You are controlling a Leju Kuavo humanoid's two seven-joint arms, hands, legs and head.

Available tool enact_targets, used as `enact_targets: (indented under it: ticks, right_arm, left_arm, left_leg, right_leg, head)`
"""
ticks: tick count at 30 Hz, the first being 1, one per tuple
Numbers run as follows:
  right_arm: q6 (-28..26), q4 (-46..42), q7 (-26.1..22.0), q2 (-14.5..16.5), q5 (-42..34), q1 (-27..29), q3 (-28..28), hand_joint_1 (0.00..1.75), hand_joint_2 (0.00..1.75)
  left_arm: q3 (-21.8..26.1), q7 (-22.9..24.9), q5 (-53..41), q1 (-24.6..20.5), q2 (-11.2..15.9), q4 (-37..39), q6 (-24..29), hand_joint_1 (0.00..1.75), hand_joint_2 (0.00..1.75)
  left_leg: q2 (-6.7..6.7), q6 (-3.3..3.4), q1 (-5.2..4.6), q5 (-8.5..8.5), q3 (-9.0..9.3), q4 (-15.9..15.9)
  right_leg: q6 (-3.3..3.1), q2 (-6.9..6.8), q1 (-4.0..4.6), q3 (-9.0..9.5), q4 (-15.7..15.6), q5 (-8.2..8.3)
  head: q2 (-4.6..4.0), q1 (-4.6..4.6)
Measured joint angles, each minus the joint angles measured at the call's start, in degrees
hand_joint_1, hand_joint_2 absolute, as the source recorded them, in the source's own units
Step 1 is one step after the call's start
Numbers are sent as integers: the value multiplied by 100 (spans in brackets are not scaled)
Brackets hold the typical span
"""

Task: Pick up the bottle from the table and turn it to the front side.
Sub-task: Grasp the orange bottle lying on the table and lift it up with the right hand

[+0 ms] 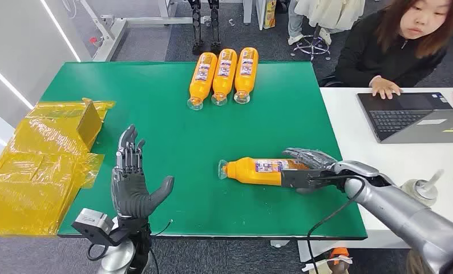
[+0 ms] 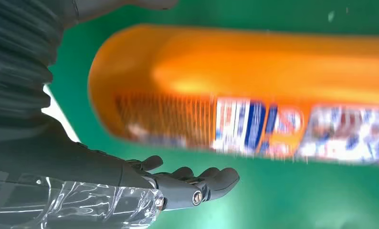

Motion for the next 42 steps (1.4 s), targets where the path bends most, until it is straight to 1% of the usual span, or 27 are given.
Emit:
enact_targets:
  ticks: [3, 7, 10, 17, 22, 25, 30, 34, 39, 42]
  right_arm:
    - [-207, 18, -19, 72, 273, 217, -183, 173, 175]
    - [-469, 21, -28, 275, 768, 590, -679, 174, 175]
    - [-572, -107, -18, 364, 999, 896, -1065, 175, 175]
    - [-644, -580, 31, 391, 1312, 1448, -1621, 175, 175]
    - [-819, -917, 2, 400, 1758, 1739, -1943, 175, 175]
    - [-1014, -1287, -37, 404, 1933, 1997, -2197, 175, 175]
    - [-1189, -2081, -109, 416, 2107, 2435, -2699, 175, 175]
    - [-1287, -2692, -135, 531, 2471, 2824, -3054, 175, 175]
    - [-1407, -3414, -180, 648, 2676, 3378, -3295, 175, 175]
    - [-1544, -3746, -268, 773, 2901, 3745, -3374, 175, 175]
  left_arm:
    - [0, 1, 3, 6, 0, -14, 9, 0, 175]
    - [0, 3, 4, 25, -1, -39, 17, 0, 175]
    - [0, 20, 4, 61, -2, -64, 14, 0, 175]
    - [0, 19, 0, 103, -2, -76, 3, 0, 175]
    - [1, 7, -3, 107, -6, -78, 13, 0, 175]
    - [20, 2, -4, 140, -7, -114, 65, 0, 175]
    - [96, 1, -59, 235, -28, -201, 127, 0, 175]
    - [140, -1, -132, 258, -86, -219, 121, 0, 175]
    - [213, -4, -69, 168, -97, -185, 74, 0, 175]
    - [277, 0, 223, 76, -121, -127, -139, 0, 175]
  left_leg:
    - [0, 0, 0, 0, 0, -1]
    - [2, -1, 1, -1, 5, -1]
    - [2, -1, 1, -1, 6, -1]
    - [2, -1, 1, -1, 6, -1]
    - [0, -1, 0, 0, 3, -1]
    - [-1, -1, 0, -1, 0, -1]
    - [-1, 0, 1, -2, -3, -3]
    - [-1, 0, 1, -2, -4, -4]
    - [-2, 0, 1, -2, -4, -4]
    - [-1, 0, 1, -2, -4, -5]
  right_leg:
    - [0, 1, 0, 0, 0, 0]
    - [0, 4, 2, 1, 0, -1]
    - [1, 3, 2, 3, -1, -2]
    - [1, 3, 1, 4, -1, -2]
    - [1, 1, 0, 3, 0, -2]
    - [1, 0, 0, 0, 0, -2]
    - [1, 0, 1, -4, 0, -4]
    - [1, -1, 1, -4, -1, -5]
    - [1, -2, 1, -5, -1, -5]
    - [1, 0, 1, -5, 0, -5]
  head:
    - [0, 1]
    - [0, -1]
    - [0, 0]
    - [0, 0]
    - [0, 1]
    - [0, 0]
    - [0, 1]
    - [0, 1]
    - [0, 0]
    - [0, 1]
